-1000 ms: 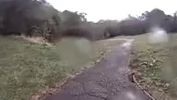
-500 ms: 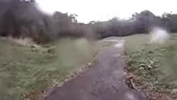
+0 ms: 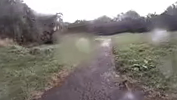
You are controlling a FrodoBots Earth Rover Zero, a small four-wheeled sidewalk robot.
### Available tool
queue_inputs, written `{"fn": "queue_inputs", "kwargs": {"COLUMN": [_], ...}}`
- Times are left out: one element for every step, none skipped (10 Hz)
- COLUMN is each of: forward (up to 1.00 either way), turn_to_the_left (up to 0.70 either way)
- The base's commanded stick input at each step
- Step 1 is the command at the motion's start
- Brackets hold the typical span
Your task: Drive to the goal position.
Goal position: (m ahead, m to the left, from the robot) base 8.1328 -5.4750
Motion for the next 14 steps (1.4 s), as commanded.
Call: {"fn": "queue_inputs", "kwargs": {"forward": [0.7, 0.7, 0.7, 0.7, 0.7, 0.7, 0.7, 0.7, 0.7, 0.7, 0.7, 0.7, 0.7, 0.7], "turn_to_the_left": [0.0, 0.0, 0.0, 0.0, 0.0, 0.0, 0.0, 0.0, 0.0, 0.0, 0.0, 0.0, 0.0, 0.0]}}
